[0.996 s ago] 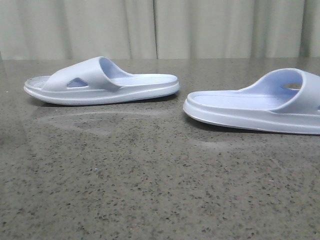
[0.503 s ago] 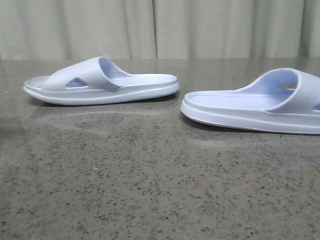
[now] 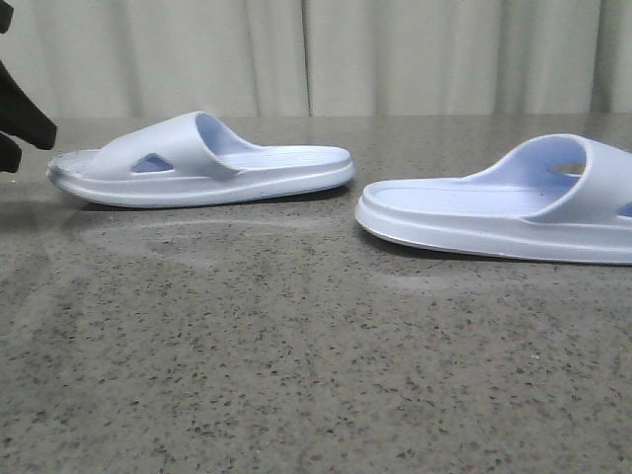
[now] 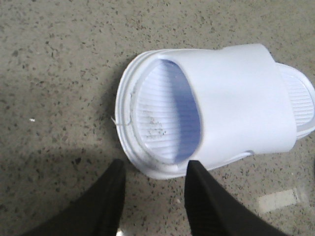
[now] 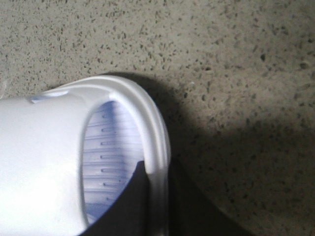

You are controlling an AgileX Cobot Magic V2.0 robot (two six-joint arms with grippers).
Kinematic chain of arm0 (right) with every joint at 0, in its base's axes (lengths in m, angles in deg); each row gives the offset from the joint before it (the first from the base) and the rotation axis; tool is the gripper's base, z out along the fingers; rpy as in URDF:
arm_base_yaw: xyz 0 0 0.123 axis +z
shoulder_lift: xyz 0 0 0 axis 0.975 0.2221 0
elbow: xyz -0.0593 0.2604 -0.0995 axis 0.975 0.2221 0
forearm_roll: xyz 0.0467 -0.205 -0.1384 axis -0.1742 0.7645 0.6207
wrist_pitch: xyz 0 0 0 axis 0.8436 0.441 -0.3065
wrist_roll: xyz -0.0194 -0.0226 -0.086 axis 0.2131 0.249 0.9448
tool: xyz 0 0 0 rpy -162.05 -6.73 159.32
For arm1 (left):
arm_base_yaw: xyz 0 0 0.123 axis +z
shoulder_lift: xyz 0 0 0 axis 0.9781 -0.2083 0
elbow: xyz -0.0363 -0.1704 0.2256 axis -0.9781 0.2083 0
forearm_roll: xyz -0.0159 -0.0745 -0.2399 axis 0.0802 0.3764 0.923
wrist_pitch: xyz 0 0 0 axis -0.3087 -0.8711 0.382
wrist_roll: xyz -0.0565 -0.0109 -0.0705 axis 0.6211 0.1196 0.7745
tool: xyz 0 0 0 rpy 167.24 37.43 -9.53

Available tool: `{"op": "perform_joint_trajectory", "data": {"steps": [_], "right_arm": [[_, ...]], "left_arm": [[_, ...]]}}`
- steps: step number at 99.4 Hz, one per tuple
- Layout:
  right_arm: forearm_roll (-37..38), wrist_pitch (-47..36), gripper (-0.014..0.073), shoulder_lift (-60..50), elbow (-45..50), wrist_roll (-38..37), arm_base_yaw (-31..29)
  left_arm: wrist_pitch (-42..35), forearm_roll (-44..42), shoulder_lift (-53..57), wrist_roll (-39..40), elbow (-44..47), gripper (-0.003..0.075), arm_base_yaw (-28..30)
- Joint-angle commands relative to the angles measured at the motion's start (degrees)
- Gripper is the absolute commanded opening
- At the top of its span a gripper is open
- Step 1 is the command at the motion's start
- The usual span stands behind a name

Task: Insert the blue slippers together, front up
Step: 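Close both grippers on the heel rims of the slippers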

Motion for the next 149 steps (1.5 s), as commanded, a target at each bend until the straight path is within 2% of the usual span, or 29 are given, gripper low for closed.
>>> {"op": "perform_joint_trajectory", "data": {"steps": [1,30,59,78,88,97,107,149], "right_arm": [[-2.11,0.09,-0.0107,-1.22,-1.56,0.79,-0.39],[-2.33,-0.34,-0.0107,-1.22,-1.56,0.79,-0.39],[-2.69,-0.47,-0.0107,-1.22,-1.56,0.79,-0.39],[-2.69,-0.47,-0.0107,-1.22,-1.56,0.79,-0.39],[-2.69,-0.47,-0.0107,-1.22,-1.56,0.79,-0.39],[-2.69,-0.47,-0.0107,-1.22,-1.56,0.79,-0.39],[-2.69,-0.39,-0.0107,-1.22,-1.56,0.79,-0.39],[-5.70,0.36,-0.0107,-1.22,-1.56,0.79,-0.39]], "left_arm": [[0.34,3.68,-0.80,-1.19,-2.81,0.0251,0.08],[-0.34,4.80,-5.39,-3.06,-5.07,0.0250,0.08],[-0.08,10.49,-8.24,-8.58,-5.19,0.0250,0.08],[3.04,16.71,-10.12,-13.25,-5.19,0.0246,0.08],[3.32,16.95,-10.25,-13.38,-5.19,0.0241,0.08],[3.69,16.95,-10.25,-13.38,-5.19,0.0174,0.08],[4.56,16.95,-10.25,-13.38,-5.19,0.0014,0.08],[6.17,16.95,-6.98,-13.03,-5.19,0.0015,0.28]]}}
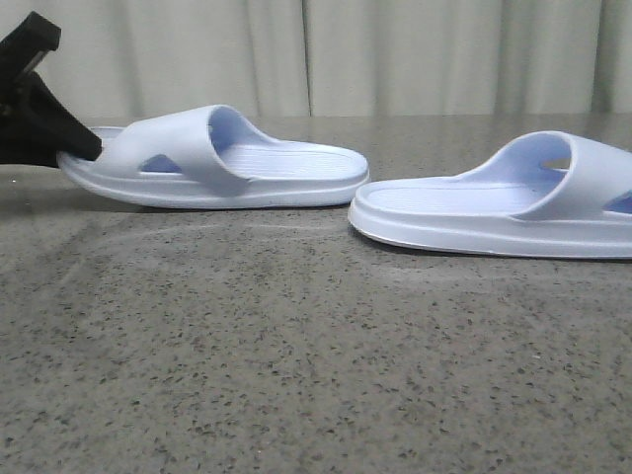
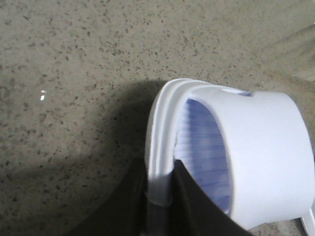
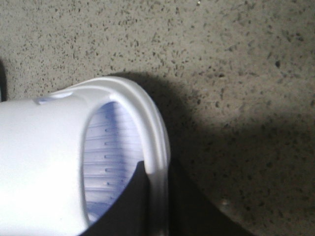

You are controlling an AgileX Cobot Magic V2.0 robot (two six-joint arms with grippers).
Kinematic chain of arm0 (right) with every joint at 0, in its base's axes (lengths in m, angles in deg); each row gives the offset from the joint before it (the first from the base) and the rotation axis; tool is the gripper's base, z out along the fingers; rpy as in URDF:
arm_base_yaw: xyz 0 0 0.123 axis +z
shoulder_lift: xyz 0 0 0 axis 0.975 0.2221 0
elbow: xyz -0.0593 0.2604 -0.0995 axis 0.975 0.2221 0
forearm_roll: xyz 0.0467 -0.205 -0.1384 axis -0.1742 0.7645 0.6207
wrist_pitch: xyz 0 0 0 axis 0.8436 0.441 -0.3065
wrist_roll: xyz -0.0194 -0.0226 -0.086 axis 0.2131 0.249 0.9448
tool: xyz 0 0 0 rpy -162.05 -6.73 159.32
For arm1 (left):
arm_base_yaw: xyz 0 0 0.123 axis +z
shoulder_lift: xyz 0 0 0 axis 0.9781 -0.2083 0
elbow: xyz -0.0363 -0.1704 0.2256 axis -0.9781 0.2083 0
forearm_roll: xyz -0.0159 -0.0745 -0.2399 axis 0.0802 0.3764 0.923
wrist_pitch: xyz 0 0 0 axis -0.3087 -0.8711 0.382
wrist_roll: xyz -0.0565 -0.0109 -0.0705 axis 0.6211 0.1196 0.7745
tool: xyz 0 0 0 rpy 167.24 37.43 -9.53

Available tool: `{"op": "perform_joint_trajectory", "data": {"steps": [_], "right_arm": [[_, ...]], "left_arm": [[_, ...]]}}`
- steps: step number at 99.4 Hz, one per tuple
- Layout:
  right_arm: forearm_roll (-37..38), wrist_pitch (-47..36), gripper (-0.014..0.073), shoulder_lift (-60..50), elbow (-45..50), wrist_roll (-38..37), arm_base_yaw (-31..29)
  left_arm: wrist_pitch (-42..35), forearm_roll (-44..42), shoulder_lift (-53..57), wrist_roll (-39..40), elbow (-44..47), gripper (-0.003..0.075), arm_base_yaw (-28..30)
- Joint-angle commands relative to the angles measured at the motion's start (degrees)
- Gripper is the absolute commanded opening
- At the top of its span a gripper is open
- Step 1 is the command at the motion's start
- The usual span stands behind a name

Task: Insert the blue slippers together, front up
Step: 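Close both grippers on the heel rims of the slippers, then lift both slippers off the table with both grippers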

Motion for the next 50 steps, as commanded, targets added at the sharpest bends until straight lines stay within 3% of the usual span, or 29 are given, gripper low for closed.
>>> {"op": "perform_joint_trajectory", "data": {"steps": [1,50], "right_arm": [[-3.29,0.35,-0.0107,-1.22,-1.56,0.68,-0.39],[-7.27,10.23,-0.0106,-1.22,-14.07,-0.75,-0.39]], "left_arm": [[1.58,1.42,3.26,0.03,-1.60,0.0015,0.15],[5.46,1.42,4.09,1.80,-2.66,0.0015,2.20]]}}
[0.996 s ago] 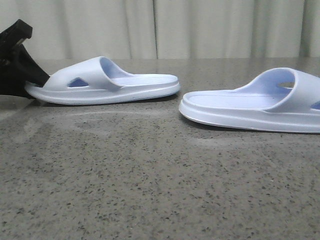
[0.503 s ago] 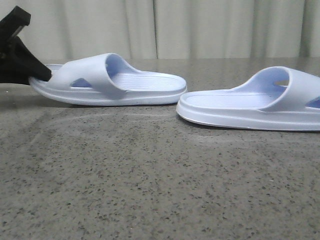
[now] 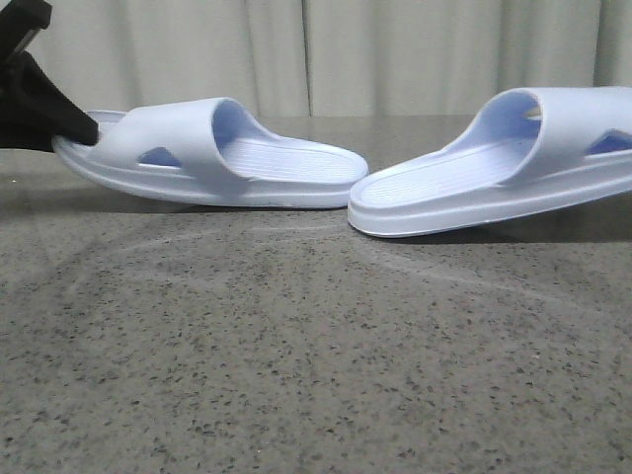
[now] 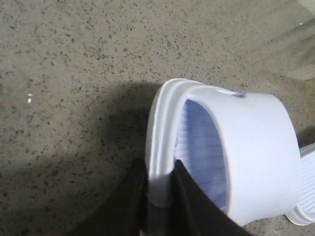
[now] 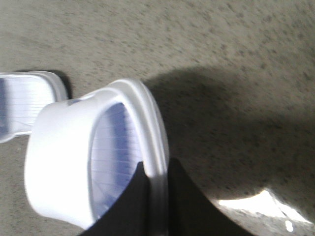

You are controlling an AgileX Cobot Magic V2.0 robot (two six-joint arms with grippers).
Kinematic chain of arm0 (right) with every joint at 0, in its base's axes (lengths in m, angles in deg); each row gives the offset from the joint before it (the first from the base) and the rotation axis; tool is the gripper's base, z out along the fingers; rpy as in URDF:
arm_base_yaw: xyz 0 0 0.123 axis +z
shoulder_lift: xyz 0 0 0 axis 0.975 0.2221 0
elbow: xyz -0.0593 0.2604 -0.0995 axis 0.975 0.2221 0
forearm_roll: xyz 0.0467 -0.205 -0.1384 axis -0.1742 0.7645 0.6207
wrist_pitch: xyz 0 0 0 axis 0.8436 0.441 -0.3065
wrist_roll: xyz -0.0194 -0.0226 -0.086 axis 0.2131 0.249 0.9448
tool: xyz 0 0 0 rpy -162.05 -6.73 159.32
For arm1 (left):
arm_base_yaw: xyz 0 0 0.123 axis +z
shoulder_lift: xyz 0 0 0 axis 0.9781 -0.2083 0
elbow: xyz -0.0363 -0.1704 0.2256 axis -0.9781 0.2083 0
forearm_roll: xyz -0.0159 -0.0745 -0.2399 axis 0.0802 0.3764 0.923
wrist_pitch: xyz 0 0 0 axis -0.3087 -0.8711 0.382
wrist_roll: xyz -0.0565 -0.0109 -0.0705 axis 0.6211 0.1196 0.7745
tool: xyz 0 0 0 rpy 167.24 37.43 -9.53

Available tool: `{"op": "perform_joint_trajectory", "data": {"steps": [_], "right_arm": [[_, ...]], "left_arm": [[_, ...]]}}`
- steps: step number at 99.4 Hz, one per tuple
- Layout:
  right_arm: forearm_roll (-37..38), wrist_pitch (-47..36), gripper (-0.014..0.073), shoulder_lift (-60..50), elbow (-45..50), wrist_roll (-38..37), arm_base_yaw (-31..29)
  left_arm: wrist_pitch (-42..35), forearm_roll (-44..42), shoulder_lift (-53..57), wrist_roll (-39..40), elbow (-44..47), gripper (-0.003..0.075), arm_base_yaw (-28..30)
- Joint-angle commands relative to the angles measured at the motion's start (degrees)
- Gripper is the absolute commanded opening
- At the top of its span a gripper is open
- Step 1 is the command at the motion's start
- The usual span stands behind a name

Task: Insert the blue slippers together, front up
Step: 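Lift both slippers off the table with both grippers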

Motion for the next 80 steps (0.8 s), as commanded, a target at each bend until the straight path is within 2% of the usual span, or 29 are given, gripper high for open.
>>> {"op": "perform_joint_trajectory", "data": {"steps": [1,36,80], "right_arm": [[-5.17,2.58,-0.0106,-1.34,-4.26,-0.37,-0.39],[-11.93,6.70,-0.0106,-1.34,-10.12,-0.37,-0.39],[-17.66,6.26,-0.0106,-0.07,-10.12,-0.37,-0.14]], "left_arm": [[3.79,1.87,2.45,0.85,-2.42,0.0015,1.45],[14.60,2.09,2.45,4.62,-5.80,0.0015,8.04],[26.67,12.00,1.83,9.34,-5.80,0.0015,8.61]]}}
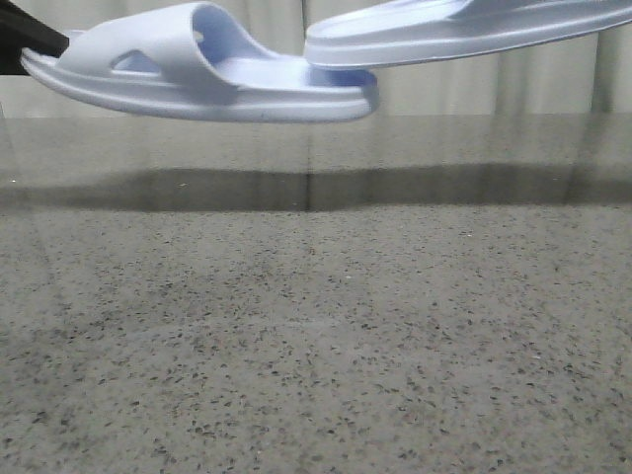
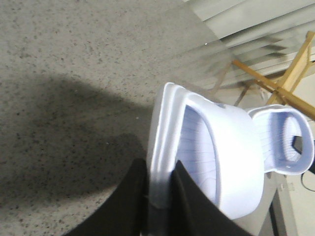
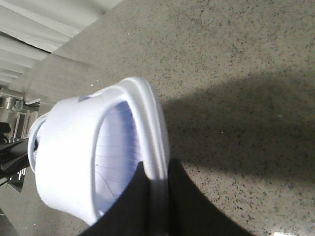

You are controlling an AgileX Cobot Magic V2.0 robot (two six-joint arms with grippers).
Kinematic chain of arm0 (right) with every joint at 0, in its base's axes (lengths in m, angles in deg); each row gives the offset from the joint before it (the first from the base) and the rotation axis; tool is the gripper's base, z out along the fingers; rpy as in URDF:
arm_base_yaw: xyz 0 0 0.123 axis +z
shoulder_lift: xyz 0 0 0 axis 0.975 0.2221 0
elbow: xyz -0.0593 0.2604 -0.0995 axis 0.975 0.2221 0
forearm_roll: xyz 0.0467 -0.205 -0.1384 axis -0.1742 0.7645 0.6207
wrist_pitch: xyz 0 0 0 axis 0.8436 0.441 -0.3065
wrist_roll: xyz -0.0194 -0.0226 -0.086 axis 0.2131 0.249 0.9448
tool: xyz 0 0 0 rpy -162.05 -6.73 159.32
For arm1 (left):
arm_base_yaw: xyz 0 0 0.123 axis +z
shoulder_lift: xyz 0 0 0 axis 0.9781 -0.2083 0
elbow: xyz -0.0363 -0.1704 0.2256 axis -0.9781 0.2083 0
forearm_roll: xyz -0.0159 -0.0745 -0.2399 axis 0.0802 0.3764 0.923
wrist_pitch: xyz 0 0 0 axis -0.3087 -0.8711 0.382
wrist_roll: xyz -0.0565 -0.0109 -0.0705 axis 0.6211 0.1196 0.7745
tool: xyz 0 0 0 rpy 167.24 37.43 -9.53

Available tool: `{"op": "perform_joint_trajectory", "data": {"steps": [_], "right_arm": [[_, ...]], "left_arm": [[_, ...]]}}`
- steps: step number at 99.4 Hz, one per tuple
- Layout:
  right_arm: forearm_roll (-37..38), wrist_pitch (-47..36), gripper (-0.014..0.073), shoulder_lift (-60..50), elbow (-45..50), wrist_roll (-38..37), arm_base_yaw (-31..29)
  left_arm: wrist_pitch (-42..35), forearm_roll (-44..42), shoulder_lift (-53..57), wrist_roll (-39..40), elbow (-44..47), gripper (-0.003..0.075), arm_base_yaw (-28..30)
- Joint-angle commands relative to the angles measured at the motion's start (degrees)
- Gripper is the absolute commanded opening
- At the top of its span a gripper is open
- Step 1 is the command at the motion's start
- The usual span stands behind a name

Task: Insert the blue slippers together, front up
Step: 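Lift both slippers off the table with both grippers, then push right gripper's slipper toe-first into the left gripper's slipper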

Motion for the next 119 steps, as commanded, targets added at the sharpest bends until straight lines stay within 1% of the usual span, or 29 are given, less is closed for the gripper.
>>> {"op": "perform_joint_trajectory", "data": {"steps": [1,19,46,75,119], "right_arm": [[-5.40,0.60,-0.0106,-0.65,-1.86,0.19,-0.06],[-8.71,1.13,-0.0106,1.92,-1.86,2.11,1.42],[-9.25,1.45,-0.0106,5.54,-1.86,4.80,2.05],[-12.26,3.82,-0.0106,10.41,-1.86,8.06,2.77],[-12.87,3.98,-0.0106,16.23,-1.86,10.91,8.27]], "left_arm": [[5.45,5.89,1.83,1.85,-1.90,0.0015,-0.07],[5.70,5.74,1.83,4.06,-1.90,0.0015,-0.07],[5.70,5.48,1.47,5.13,-1.90,0.0015,-0.07],[5.70,5.76,-1.37,6.54,-1.90,0.0015,-1.12],[5.70,6.49,-1.72,6.80,-1.90,0.0016,-2.03]]}}
